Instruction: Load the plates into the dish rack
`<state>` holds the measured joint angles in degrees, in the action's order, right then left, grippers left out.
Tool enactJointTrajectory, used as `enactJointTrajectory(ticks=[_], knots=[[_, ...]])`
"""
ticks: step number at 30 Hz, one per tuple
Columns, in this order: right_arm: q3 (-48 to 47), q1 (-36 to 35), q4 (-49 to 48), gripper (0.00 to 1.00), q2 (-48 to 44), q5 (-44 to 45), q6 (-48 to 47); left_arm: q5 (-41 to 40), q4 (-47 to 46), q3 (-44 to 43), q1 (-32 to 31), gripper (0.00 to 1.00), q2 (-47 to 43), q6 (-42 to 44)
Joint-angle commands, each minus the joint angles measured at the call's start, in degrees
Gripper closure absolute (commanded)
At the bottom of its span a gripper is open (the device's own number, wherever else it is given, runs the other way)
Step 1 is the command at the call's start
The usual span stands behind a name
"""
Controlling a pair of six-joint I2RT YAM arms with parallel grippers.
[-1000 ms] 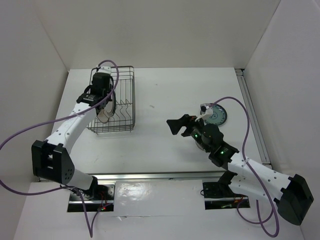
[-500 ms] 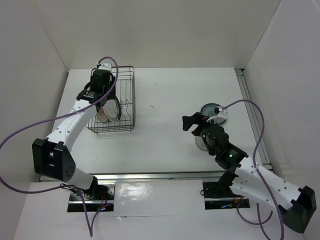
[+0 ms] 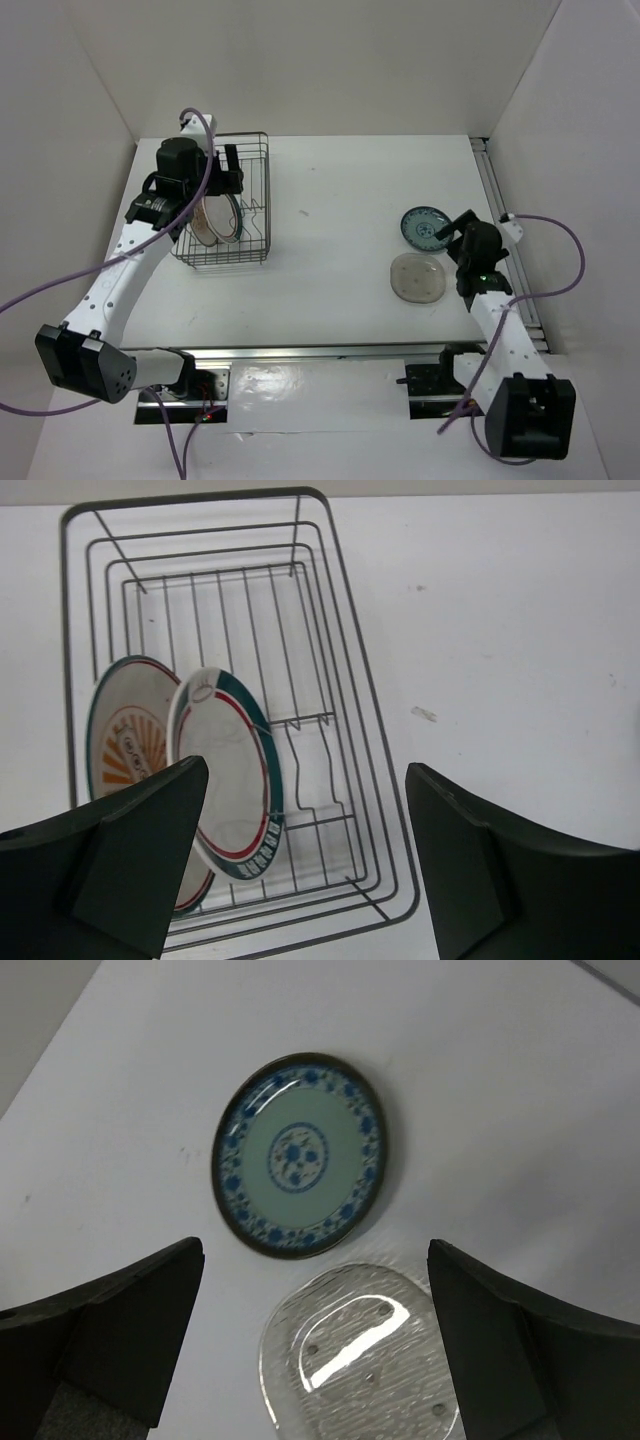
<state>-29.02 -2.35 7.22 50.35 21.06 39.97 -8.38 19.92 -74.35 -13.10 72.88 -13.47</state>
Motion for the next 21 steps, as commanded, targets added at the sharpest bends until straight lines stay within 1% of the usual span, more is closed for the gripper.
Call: enactJointTrajectory(ticks=[1, 2, 3, 4, 5, 6, 9, 11, 13, 18, 21], knots=[[0.45, 11.81, -7.56, 0.0, 3.87, -17.6, -1.11, 6.7, -1.38, 0.25, 0.1, 0.06, 0.24, -1.29], [0.45, 14.45, -8.79, 0.01, 5.01, -20.42, -1.9, 7.32, -1.38, 0.25, 0.1, 0.04, 0.24, -1.9], [1.15, 18.92, -11.94, 0.01, 7.37, -26.01, -2.6, 7.33, -1.38, -0.27, 0.1, 0.04, 0.24, -1.91], [1.15, 20.7, -13.01, 0.01, 8.61, -28.77, -3.22, 8.98, -1.38, -0.27, 0.1, 0.04, 0.24, -1.91], [1.15, 22.46, -13.81, 0.01, 9.93, -31.06, -3.84, 9.0, -1.38, -0.27, 0.1, 0.0, 0.24, -1.91], [1.15, 24.91, -15.9, 0.01, 12.99, -35.69, -5.23, 9.61, -1.38, -0.27, 0.1, 0.0, 0.24, -1.91], [1.15, 26.34, -19.86, 0.02, 17.66, -41.34, -6.74, 11.89, -1.9, -0.27, 0.1, 0.0, 0.24, -1.91], [1.15, 26.34, -22.85, 0.04, 22.58, -44.42, -6.74, 13.03, -1.91, -0.27, 0.1, 0.0, 0.24, -2.43], [1.15, 26.34, -25.32, 0.05, 26.79, -45.4, -6.82, 13.83, -1.91, -0.27, 0.1, 0.0, 0.24, -2.43], [1.15, 25.11, -28.92, 0.08, 31.91, -44.35, -6.83, 16.38, -2.52, 0.25, 0.1, 0.0, -0.37, -1.91], [0.63, 24.5, -30.42, 0.14, 34.64, -43.47, -6.3, 17.17, -3.14, 0.78, 0.1, 0.0, -0.9, -1.91]])
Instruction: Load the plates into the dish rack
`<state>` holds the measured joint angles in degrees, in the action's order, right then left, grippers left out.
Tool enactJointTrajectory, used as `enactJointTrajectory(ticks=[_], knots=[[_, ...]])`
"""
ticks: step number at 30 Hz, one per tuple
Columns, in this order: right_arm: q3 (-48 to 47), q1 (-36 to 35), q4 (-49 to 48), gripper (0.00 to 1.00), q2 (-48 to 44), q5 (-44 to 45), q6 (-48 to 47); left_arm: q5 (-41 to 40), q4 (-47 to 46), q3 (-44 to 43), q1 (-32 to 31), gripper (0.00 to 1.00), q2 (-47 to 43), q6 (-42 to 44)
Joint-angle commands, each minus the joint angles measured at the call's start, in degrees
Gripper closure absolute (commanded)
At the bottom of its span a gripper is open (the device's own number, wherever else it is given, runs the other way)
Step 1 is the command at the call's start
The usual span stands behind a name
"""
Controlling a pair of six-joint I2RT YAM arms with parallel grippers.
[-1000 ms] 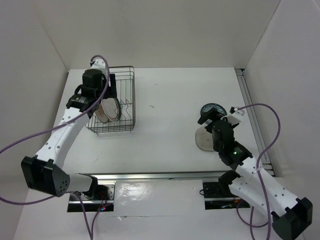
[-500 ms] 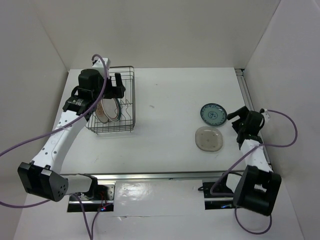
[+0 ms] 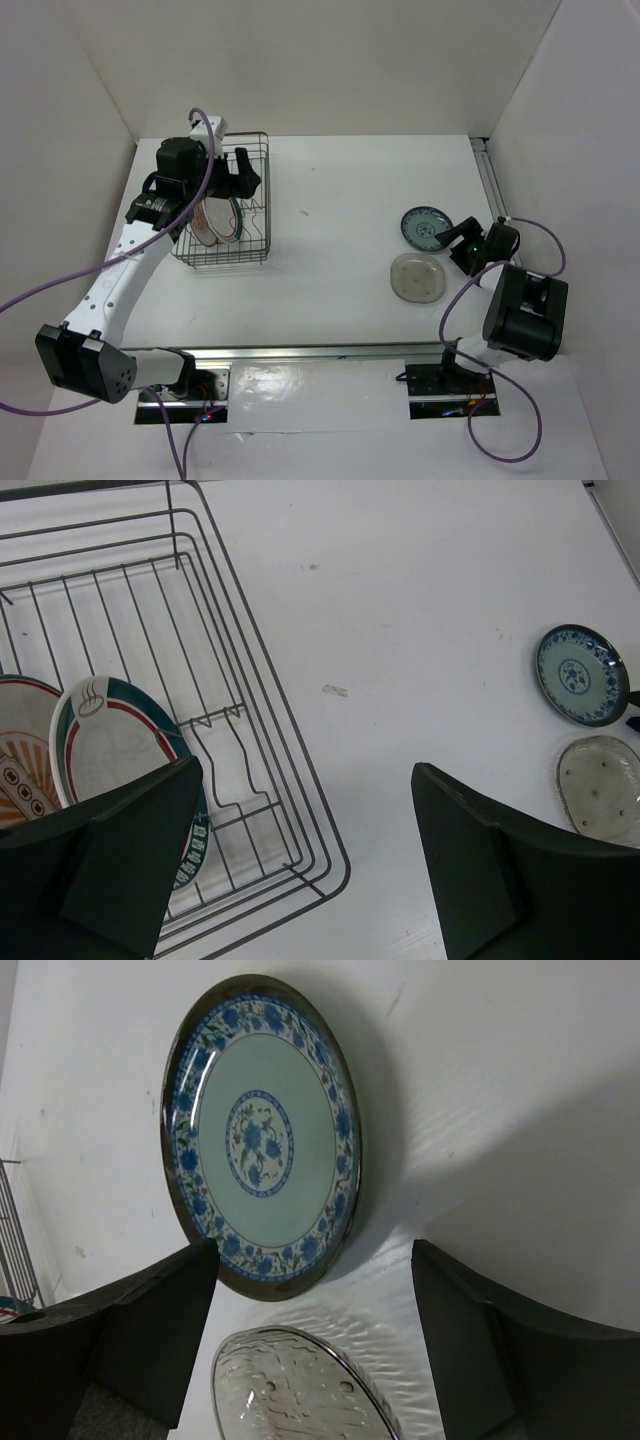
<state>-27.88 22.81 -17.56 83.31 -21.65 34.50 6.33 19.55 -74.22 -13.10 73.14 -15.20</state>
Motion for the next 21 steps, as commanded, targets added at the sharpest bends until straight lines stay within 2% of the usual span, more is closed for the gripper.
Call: enactJointTrajectory(ticks=[1, 3, 7, 10, 13, 14, 15, 18, 20, 21], knots=[[-0.51, -0.66, -5.64, 0.16, 2.38, -0.15, -0.84, 2.46, -2.76, 0.65, 0.1, 0.0, -1.16, -0.18], [-1.21, -0.66, -7.22, 0.17, 4.57, -0.15, -0.06, 2.99, -2.76, 0.65, 0.1, 0.0, -1.16, -0.18], [-3.05, -1.18, -8.72, 0.27, 7.74, 0.91, -0.05, 3.52, -3.29, 0.65, 0.1, 0.0, -1.16, -0.18], [-3.76, -1.19, -10.04, 0.29, 10.46, 0.91, 1.09, 3.52, -3.29, 0.65, 0.1, 0.0, -1.16, -0.18], [-4.55, -1.71, -11.18, 0.39, 13.72, 0.91, 1.62, 3.52, -3.29, 0.65, 0.1, 0.0, -1.16, -0.18], [-5.08, -1.71, -11.18, 0.44, 14.42, 1.52, 1.62, 3.52, -3.29, 0.65, 0.1, 0.0, -1.16, -0.18], [-5.08, -2.41, -11.18, 0.61, 15.64, 1.52, 1.62, 3.52, -3.29, 1.17, 0.1, 0.0, -1.16, -0.18], [-5.08, -2.94, -11.79, 0.82, 16.88, 3.27, 2.15, 3.52, -3.29, 1.18, 0.1, 0.0, -1.16, -0.18], [-5.78, -2.94, -10.75, 1.0, 17.5, 4.06, 2.15, 2.99, -3.29, 1.18, 0.1, 0.0, -1.16, -0.18], [-5.78, -2.94, -10.74, 1.0, 18.02, 3.55, 2.15, 2.99, -3.29, 1.18, 0.1, 0.0, -1.16, -0.18]])
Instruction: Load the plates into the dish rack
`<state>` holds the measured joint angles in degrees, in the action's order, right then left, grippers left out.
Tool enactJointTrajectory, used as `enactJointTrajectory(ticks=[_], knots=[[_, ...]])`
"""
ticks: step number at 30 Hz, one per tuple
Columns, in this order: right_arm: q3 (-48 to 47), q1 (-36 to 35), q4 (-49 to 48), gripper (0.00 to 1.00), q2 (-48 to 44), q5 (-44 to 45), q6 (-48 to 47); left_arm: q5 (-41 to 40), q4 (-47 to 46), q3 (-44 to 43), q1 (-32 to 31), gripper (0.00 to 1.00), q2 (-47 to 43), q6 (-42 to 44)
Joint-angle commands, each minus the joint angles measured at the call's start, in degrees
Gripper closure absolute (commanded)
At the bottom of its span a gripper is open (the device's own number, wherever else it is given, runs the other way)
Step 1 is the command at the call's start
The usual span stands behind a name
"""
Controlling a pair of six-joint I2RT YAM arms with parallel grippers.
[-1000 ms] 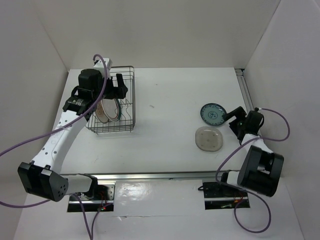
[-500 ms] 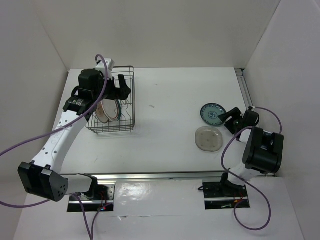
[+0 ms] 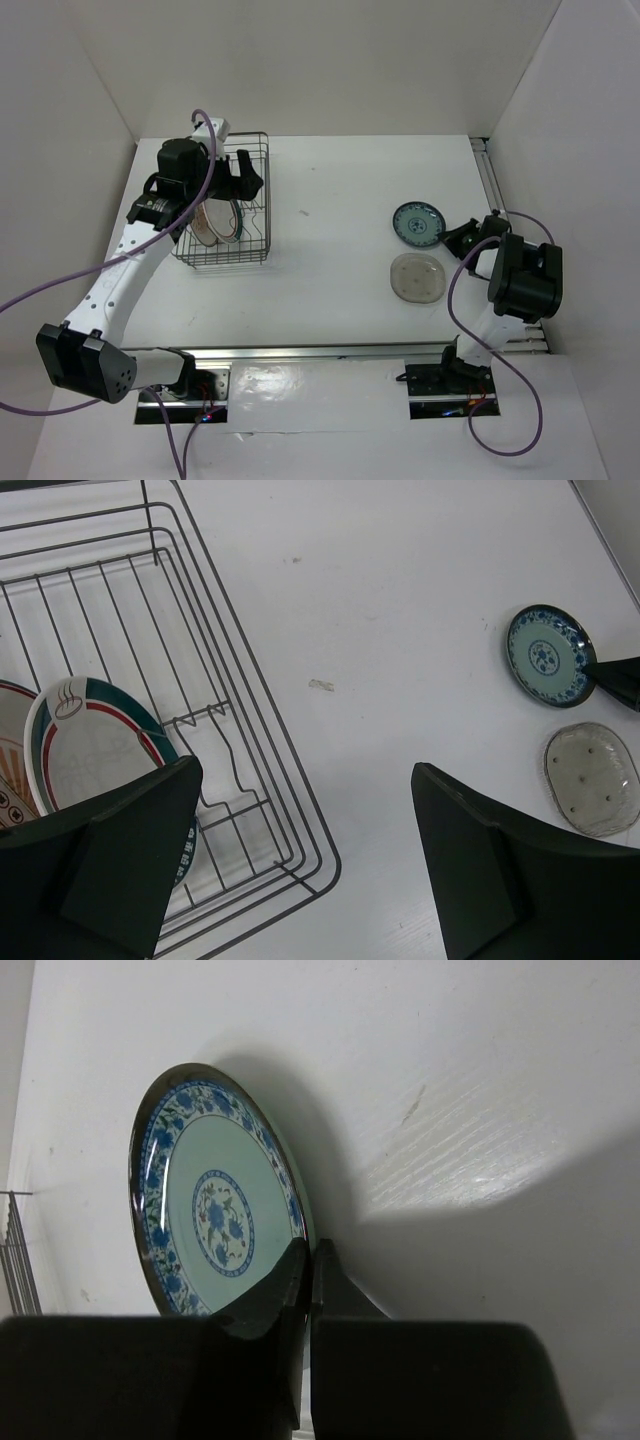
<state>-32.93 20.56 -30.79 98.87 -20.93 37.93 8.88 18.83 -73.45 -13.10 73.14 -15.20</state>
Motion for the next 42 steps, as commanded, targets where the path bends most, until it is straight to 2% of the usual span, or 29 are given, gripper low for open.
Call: enactJointTrajectory(ticks=[1, 9, 16, 19, 25, 30, 35, 37, 38, 42], knots=[[-0.73, -0.69, 2.48, 1.0, 2.47, 2.82, -0.76, 0.43, -2.57, 0.41, 0.1, 0.0, -1.16, -0.18], [-1.35, -3.06, -1.11, 1.0, -4.73, -1.38, 2.58, 4.47, -3.35, 1.11, 0.1, 0.0, 0.07, -0.71], [-0.21, -6.4, -17.71, 1.0, -10.98, -7.02, 12.86, 16.85, -8.45, 2.87, 0.1, 0.0, 2.96, -3.69], [-4.06, -11.49, -16.25, 1.0, -13.09, -7.02, 11.3, 21.86, -11.88, 3.49, 0.1, 0.0, 5.95, -6.5], [-8.02, -27.31, -12.2, 1.0, -16.69, -5.53, 4.35, 32.92, -18.81, 4.1, 0.1, 0.0, 11.05, -11.51], [-9.26, -36.97, -10.96, 1.0, -17.31, -2.36, 2.5, 34.88, -20.76, 4.72, 0.1, 0.0, 12.72, -12.66], [-9.78, -40.85, -12.89, 1.0, -17.31, -1.75, 3.02, 34.88, -20.24, 4.72, 0.1, 0.0, 13.34, -12.66], [-10.31, -41.65, -13.69, 1.0, -16.69, -1.75, 3.02, 34.88, -20.24, 4.72, 0.1, 0.07, 13.96, -12.66], [-10.31, -42.43, -14.64, 1.0, -16.69, -1.75, 3.55, 35.41, -20.24, 4.72, 0.1, 0.2, 13.96, -12.66], [-10.31, -42.97, -17.99, 1.0, -16.69, -1.75, 5.13, 35.94, -18.84, 4.1, 0.1, 0.61, 14.48, -11.61]])
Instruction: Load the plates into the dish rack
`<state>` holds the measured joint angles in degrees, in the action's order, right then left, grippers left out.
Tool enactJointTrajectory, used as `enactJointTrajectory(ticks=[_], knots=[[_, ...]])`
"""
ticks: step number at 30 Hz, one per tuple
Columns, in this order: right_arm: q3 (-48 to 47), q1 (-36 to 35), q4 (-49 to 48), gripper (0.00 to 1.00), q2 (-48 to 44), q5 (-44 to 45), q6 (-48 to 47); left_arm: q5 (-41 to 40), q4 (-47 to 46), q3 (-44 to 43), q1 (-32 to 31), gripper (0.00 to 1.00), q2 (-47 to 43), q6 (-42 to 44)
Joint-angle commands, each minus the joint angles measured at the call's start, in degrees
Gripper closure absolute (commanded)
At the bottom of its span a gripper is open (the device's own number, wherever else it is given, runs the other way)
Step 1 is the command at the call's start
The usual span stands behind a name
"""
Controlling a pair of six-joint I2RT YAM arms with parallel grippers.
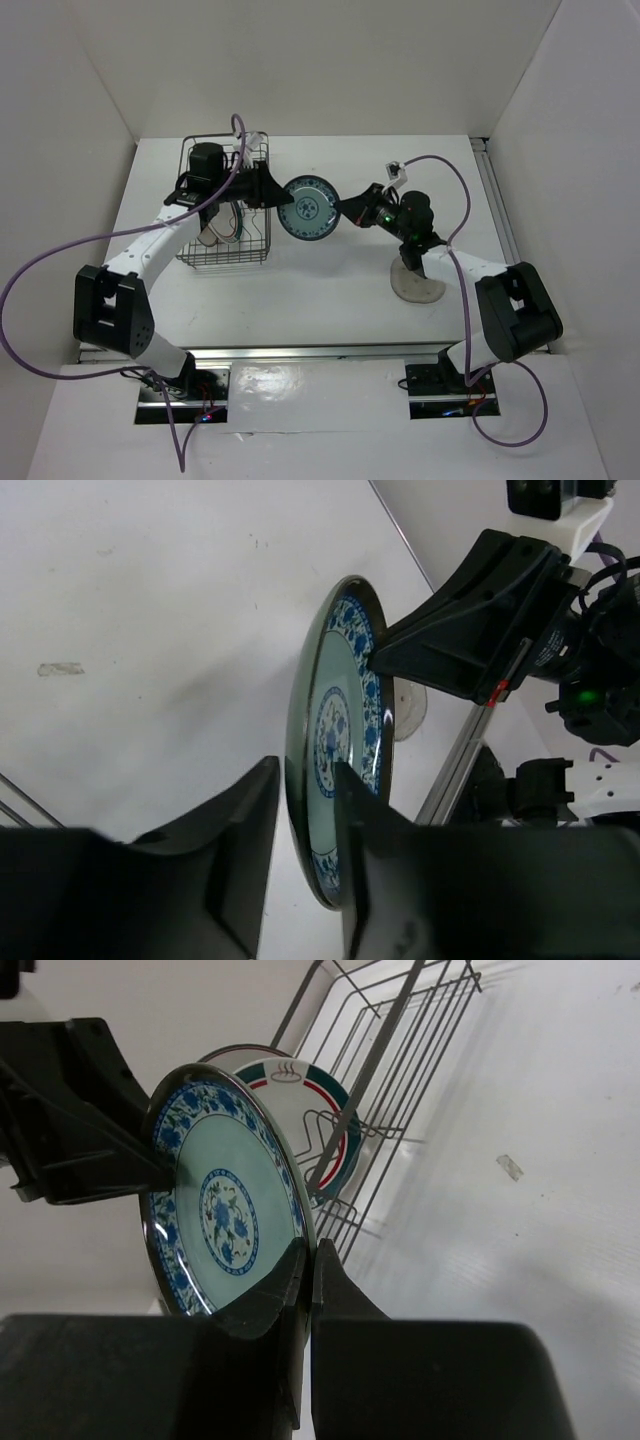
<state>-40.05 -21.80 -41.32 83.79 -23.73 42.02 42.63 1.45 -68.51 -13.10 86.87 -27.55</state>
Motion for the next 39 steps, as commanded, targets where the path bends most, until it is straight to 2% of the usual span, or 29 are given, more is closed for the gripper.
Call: enactJointTrajectory(ticks=[1, 3, 4, 5, 6, 7, 8, 9, 13, 14, 15, 16, 21, 24, 29, 39], knots=[[-3.19, -0.61, -7.46, 1.0, -1.61, 1.05, 1.66, 2.19, -1.45, -0.84, 0.1, 0.64, 0.76, 0.74], [-3.89, -0.61, -7.46, 1.0, -1.61, 1.05, 1.66, 2.19, -1.45, -1.36, 0.1, 0.74, 0.76, 0.74], [-3.89, -1.13, -7.46, 1.0, -1.61, 0.53, 1.66, 2.19, -0.93, -1.36, 0.1, 0.9, 0.76, 0.74], [-4.41, -1.66, -7.46, 1.0, -1.61, 0.52, 1.66, 2.19, -0.93, -1.36, 0.1, 1.0, 0.76, 0.74], [-4.42, -1.66, -6.85, 1.0, -1.61, 0.52, 1.66, 2.19, -0.93, -1.97, 0.1, 1.0, 0.76, 1.27], [-4.42, -1.66, -6.84, 0.96, -1.61, 1.04, 1.66, 1.58, -0.06, -1.98, 0.1, 1.0, 0.76, 1.27], [-4.42, -2.27, -6.06, 0.46, -2.13, 1.83, 1.05, 1.06, 1.34, -2.76, 0.1, 1.0, 0.15, 1.79], [-4.42, -2.28, -5.01, 0.03, -2.66, 2.45, 0.52, 0.01, 2.4, -3.64, 0.1, 1.0, -1.42, 2.32], [-5.65, -2.89, 3.07, 0.0, -4.51, 5.61, -4.21, -17.18, 11.18, -6.01, 0.1, 1.0, -9.31, 7.32], [-5.65, -2.89, 4.05, 0.0, -5.03, 6.4, -4.84, -26.45, 12.86, -6.8, 0.1, 1.0, -11.26, 8.47], [-4.87, -2.89, 5.19, 0.0, -6.08, 7.19, -5.45, -31.07, 15.05, -6.81, 0.1, 1.0, -13.2, 9.35], [-4.16, -2.89, 5.81, 0.0, -6.09, 7.2, -6.24, -39.3, 15.59, -6.81, 0.1, 1.0, -16.96, 10.84], [-2.14, -2.89, 8.53, 0.0, -8.11, 7.73, -7.39, -56.49, 16.21, -4.88, 0.1, 1.0, -21.39, 14.98], [-1.09, -2.37, 9.76, 0.0, -9.16, 7.73, -8.61, -61.61, 15.26, -3.13, 0.1, 1.0, -20.7, 15.6], [1.55, -1.84, 10.47, 0.0, -11.89, 7.73, -9.14, -68.37, 15.25, -3.12, 0.1, 1.0, -14.02, 17.53], [5.95, 4.92, 12.49, 0.0, -16.02, 1.23, -9.85, -71.9, 14.54, -3.65, 0.1, 1.0, -9.53, 18.06]])
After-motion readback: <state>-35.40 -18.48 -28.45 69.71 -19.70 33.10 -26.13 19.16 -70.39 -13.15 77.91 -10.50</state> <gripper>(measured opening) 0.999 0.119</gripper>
